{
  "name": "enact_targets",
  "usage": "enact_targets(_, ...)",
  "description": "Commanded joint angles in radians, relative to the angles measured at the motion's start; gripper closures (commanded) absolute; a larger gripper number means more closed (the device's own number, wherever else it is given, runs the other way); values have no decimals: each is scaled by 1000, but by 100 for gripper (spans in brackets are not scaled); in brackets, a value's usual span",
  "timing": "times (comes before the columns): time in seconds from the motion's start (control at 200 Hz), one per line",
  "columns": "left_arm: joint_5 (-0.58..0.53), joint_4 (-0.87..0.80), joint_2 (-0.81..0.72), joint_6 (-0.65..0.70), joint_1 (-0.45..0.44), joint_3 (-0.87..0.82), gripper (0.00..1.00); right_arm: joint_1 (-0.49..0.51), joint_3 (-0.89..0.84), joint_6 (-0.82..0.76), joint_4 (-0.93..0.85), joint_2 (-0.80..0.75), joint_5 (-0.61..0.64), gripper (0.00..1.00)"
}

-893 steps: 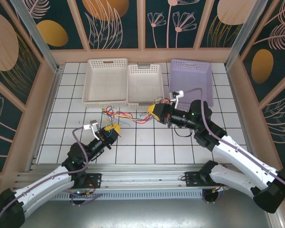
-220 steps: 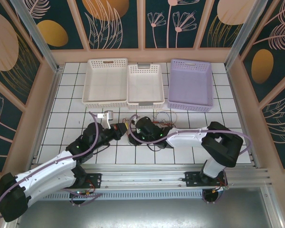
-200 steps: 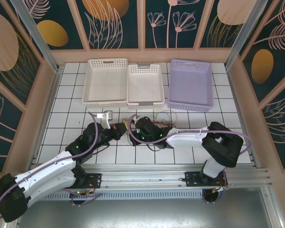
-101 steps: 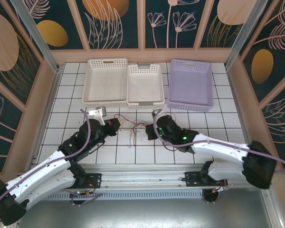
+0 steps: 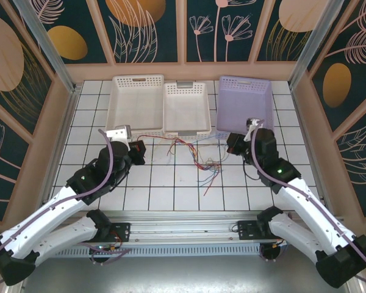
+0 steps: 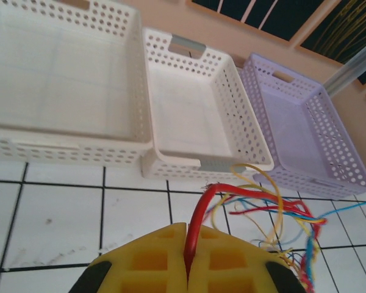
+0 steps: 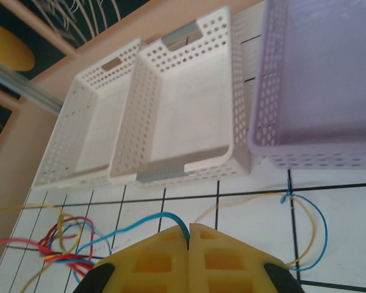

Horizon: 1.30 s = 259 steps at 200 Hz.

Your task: Untangle the cables

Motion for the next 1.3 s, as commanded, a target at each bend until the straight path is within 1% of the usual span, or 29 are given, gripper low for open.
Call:
enact_targets(0.0,-99,-85,-3,82,8,80,100,-72,81,-31,-95,-33,-46,100)
enact_targets(0.145,-140,-142,0,131,14,131,100,-160,143,-37,-147,-51,-70,100)
enact_targets(0.375,-187,-198,-2,172,26,142,100,-296,199,-44,-222,-59,-88,100)
enact_targets(0.485,-227,-234,-18,192,36,145,100,-383,214,-51,-246,-68,-127,100)
enact_targets(0.581,-236,-246,-46,207,43,141,100,-442,207,-56,-249,-66,-207,100)
enact_targets(0.636,-220,-236,-62,211,43,134,100,-449,194,-59,-237,-53,-281,100)
enact_targets(0.676,-195,-224,-71,211,44,128,100,-449,176,-62,-214,-39,-369,100)
enact_targets(0.721,-144,-199,-78,211,44,117,100,-447,151,-60,-181,-31,-458,100)
enact_targets(0.761,-103,-177,-84,204,44,104,100,-444,131,-53,-157,-28,-506,100)
enact_targets(0.826,-48,-142,-80,196,43,87,100,-431,112,-52,-139,-34,-513,100)
enact_targets(0.916,-9,-113,-66,188,44,73,100,-412,108,-70,-161,-32,-456,100)
enact_targets(1.006,43,-73,-57,178,44,59,100,-405,97,-83,-156,-26,-503,100)
enact_targets(1.046,71,-52,-51,170,44,50,100,-398,91,-86,-150,-24,-524,83)
enact_targets(1.066,83,-42,-48,166,44,44,100,-393,89,-88,-144,-24,-536,76)
enact_targets(1.091,103,-25,-44,162,43,39,100,-383,84,-89,-138,-24,-542,70)
enact_targets(1.191,157,28,-22,137,44,20,100,-320,67,-82,-117,-24,-510,54)
enact_targets(1.291,198,68,-4,118,44,11,100,-221,49,-83,-87,-13,-480,45)
